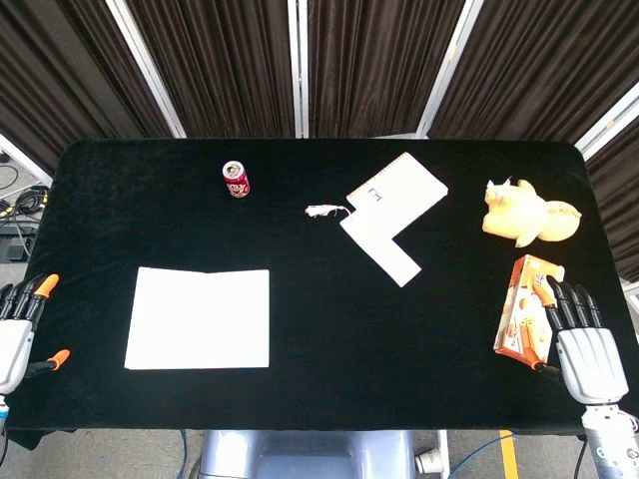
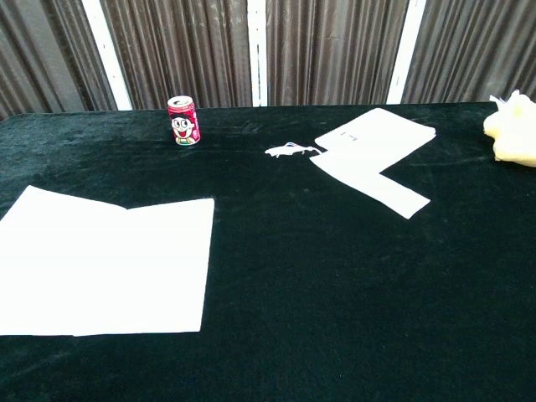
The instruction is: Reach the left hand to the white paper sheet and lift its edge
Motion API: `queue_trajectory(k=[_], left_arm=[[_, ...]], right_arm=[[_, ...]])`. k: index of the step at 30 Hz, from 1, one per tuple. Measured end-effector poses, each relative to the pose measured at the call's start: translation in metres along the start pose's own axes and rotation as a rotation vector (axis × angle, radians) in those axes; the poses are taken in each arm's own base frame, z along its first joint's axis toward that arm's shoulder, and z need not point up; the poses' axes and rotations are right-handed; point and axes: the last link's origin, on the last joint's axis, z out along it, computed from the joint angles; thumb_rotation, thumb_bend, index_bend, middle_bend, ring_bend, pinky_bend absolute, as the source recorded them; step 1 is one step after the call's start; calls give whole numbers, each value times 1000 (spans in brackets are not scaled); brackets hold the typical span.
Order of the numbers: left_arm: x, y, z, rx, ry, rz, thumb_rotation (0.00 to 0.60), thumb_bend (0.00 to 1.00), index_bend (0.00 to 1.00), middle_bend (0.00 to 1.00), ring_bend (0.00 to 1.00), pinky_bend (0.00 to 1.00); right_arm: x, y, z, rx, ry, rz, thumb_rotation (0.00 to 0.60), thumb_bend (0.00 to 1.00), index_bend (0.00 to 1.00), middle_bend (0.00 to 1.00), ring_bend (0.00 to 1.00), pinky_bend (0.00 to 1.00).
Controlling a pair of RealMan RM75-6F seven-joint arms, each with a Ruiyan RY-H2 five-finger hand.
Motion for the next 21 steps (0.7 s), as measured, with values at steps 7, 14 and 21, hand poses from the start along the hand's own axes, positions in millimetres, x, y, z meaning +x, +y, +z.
queue_trajectory(k=[7, 14, 21], left_arm=[[-2, 1, 0, -2, 18, 10, 600, 73, 0, 0, 0, 0], [-4, 4, 0, -16, 11, 14, 600, 75, 0, 0, 0, 0], [-15, 8, -4, -44, -58, 31, 600, 75, 0, 0, 0, 0]], right_arm=[[0, 0, 0, 1, -4, 9, 600, 109, 94, 0, 0, 0], [0, -1, 0, -1, -2, 14, 600, 109, 95, 0, 0, 0], [0, -3, 1, 1, -1, 21, 600, 109, 95, 0, 0, 0]])
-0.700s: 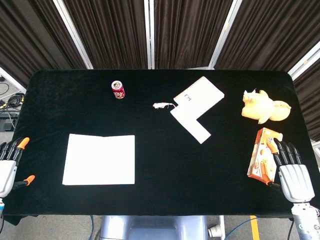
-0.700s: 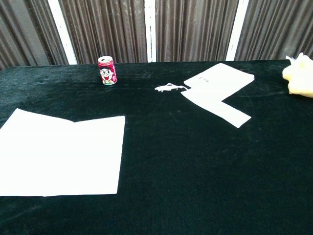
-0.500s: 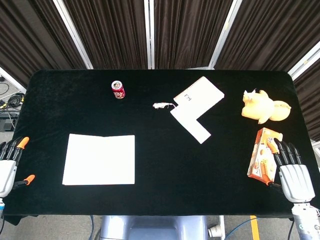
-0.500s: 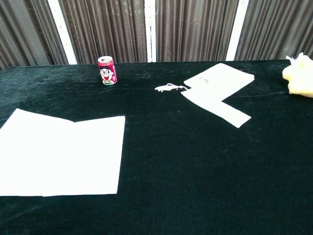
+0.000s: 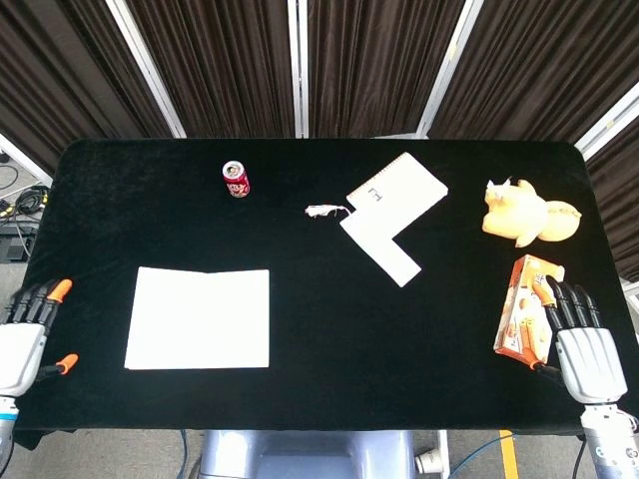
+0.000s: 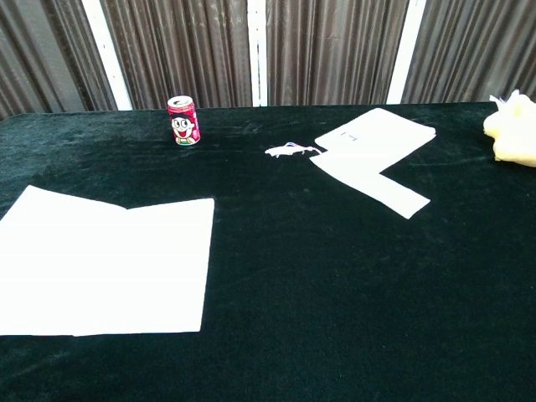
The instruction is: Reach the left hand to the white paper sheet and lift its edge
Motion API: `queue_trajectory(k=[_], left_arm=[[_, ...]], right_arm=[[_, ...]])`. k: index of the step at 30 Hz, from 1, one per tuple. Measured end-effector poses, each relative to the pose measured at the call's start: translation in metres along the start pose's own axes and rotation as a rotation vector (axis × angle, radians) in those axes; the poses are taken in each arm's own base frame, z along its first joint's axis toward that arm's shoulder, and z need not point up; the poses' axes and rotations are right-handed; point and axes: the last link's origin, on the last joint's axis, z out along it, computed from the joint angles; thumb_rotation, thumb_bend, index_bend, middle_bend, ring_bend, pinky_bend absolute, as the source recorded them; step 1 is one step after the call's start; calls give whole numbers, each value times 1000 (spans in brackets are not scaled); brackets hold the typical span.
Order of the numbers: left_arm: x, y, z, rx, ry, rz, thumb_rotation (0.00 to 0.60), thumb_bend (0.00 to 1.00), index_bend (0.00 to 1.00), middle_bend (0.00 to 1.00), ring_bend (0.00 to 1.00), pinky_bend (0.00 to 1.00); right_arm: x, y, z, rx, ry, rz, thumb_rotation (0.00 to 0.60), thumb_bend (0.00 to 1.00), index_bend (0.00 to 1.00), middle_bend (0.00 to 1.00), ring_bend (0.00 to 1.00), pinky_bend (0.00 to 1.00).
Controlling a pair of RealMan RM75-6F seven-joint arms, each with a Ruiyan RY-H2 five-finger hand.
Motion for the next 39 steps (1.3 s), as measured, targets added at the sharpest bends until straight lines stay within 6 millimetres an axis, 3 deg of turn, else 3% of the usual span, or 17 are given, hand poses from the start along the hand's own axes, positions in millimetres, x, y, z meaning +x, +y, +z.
queue_trajectory(k=[7, 13, 32, 39], left_arm=[[-18, 13, -5, -55, -71, 55, 600, 79, 0, 0, 0, 0], [-46, 28, -10, -107, -140, 125, 600, 80, 0, 0, 0, 0], [-98, 69, 12, -237, -102, 336, 600, 83, 0, 0, 0, 0], [-102, 74, 22, -244, -56, 362, 600, 87, 0, 0, 0, 0]], right_arm=[[-2, 1, 0, -3, -14, 4, 600, 109, 95, 0, 0, 0], [1, 2, -1, -2, -9, 33, 600, 108, 95, 0, 0, 0], [7, 3, 0, 10, 41, 64, 600, 108, 95, 0, 0, 0], [8, 4, 1, 6, 47, 71, 600, 108, 95, 0, 0, 0]])
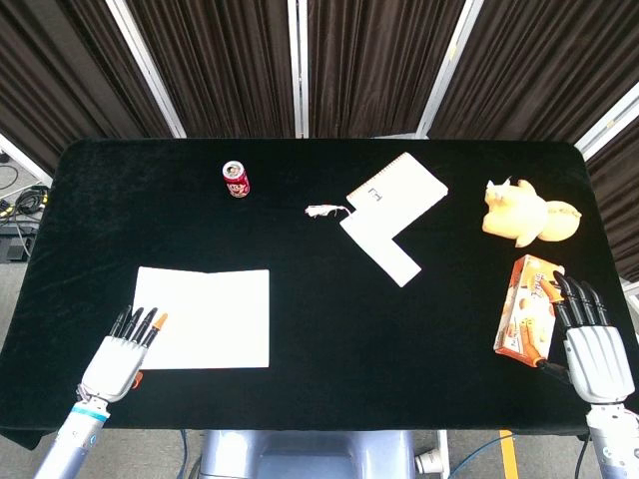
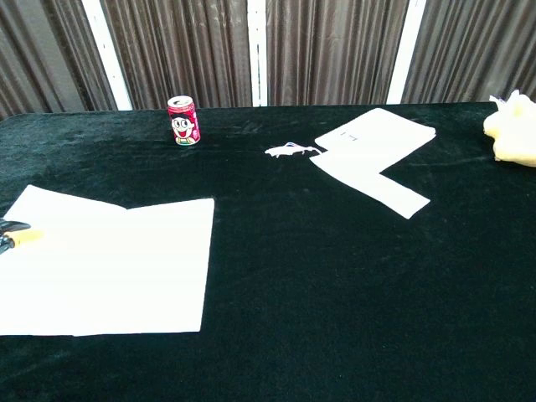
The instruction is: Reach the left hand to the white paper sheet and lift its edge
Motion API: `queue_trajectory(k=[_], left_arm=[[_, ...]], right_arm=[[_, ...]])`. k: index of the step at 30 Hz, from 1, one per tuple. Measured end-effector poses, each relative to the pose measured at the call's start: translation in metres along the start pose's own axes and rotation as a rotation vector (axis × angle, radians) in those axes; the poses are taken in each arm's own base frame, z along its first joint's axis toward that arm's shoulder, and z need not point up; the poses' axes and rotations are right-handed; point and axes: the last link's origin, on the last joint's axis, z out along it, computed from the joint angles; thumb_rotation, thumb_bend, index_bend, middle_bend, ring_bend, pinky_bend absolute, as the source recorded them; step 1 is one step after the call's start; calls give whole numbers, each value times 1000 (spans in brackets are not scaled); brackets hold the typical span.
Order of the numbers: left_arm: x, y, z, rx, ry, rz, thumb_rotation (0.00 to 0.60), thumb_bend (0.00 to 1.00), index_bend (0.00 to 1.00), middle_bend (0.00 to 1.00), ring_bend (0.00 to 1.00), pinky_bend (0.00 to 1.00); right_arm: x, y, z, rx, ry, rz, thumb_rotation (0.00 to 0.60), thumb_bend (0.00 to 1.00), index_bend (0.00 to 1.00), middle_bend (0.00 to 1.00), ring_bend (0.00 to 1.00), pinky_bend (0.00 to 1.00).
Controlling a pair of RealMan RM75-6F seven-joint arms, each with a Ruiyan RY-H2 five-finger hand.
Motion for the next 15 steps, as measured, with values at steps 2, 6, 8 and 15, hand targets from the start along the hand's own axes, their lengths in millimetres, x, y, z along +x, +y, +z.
queue_trajectory(k=[2, 6, 8, 15], left_arm=[[-1, 2, 3, -2, 5, 2, 600, 87, 0, 0, 0, 0], [-4, 5, 9, -8, 10, 10, 600, 90, 0, 0, 0, 0], [-6, 7, 11, -12, 6, 15, 600, 90, 0, 0, 0, 0], [-13, 11, 15, -17, -8, 46, 600, 167, 0, 0, 0, 0]], right_arm=[[0, 0, 0, 1, 1, -2, 600, 108, 95, 0, 0, 0], [0, -1, 0, 0, -1, -1, 600, 108, 95, 0, 0, 0], [0, -1, 0, 0, 0, 0, 600, 107, 95, 0, 0, 0], [2, -1, -1, 3, 6, 12, 600, 107, 95, 0, 0, 0]])
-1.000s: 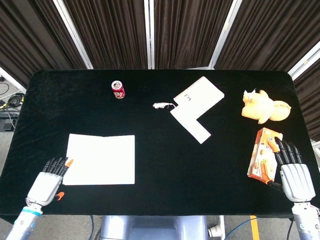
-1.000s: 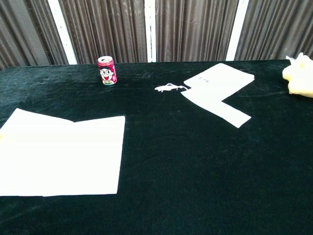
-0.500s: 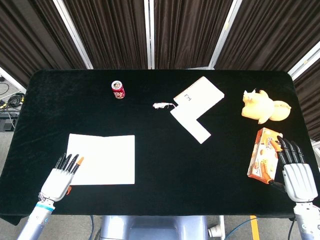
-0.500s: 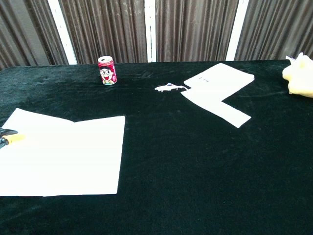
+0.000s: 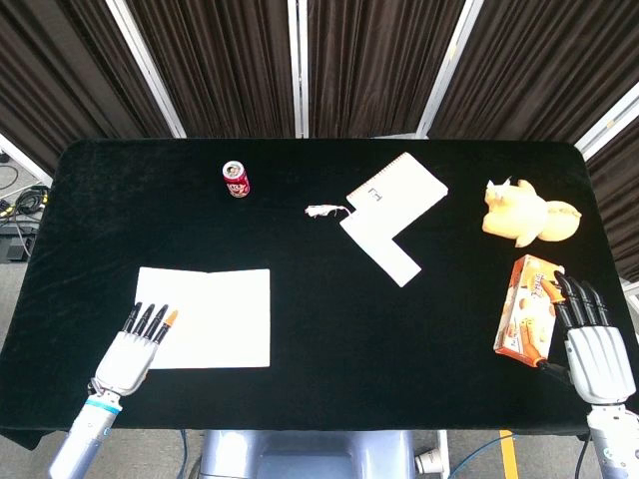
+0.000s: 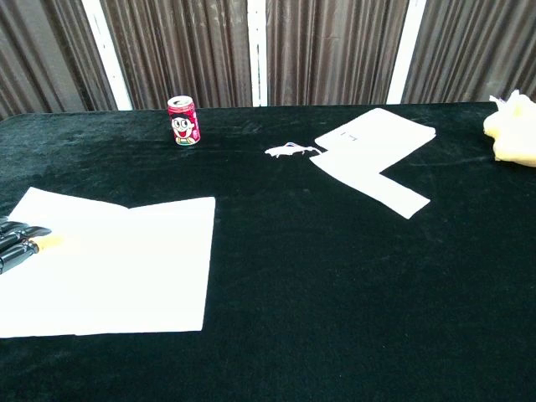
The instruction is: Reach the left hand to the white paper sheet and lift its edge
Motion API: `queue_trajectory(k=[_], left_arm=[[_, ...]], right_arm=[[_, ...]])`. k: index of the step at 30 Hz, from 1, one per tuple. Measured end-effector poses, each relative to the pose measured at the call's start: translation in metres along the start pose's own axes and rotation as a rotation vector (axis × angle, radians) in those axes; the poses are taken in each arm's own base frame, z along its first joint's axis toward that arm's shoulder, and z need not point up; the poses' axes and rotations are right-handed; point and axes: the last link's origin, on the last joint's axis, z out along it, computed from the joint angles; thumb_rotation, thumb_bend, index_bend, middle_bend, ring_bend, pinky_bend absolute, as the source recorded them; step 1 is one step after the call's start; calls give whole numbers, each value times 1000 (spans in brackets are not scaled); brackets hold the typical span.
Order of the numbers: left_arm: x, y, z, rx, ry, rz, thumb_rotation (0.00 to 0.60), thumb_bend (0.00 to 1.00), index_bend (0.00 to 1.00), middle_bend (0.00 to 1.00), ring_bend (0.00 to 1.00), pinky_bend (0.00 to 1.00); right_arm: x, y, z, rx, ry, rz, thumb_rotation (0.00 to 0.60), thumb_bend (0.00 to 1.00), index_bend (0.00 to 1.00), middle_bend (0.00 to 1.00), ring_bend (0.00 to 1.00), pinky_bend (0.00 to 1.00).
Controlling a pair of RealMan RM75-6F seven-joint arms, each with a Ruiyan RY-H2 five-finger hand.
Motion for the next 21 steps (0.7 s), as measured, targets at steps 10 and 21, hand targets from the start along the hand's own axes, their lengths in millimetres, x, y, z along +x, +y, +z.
queue_trajectory(k=[10, 21], left_arm=[[4, -3, 3, 12, 37, 30, 600, 539, 0, 0, 0, 0], [21, -2, 12, 3, 147, 105, 600, 543, 0, 0, 0, 0]], right_arm=[[2, -2, -1, 5, 5, 16, 600, 106, 95, 0, 0, 0], [2, -2, -1, 4, 2, 19, 600, 106, 95, 0, 0, 0]])
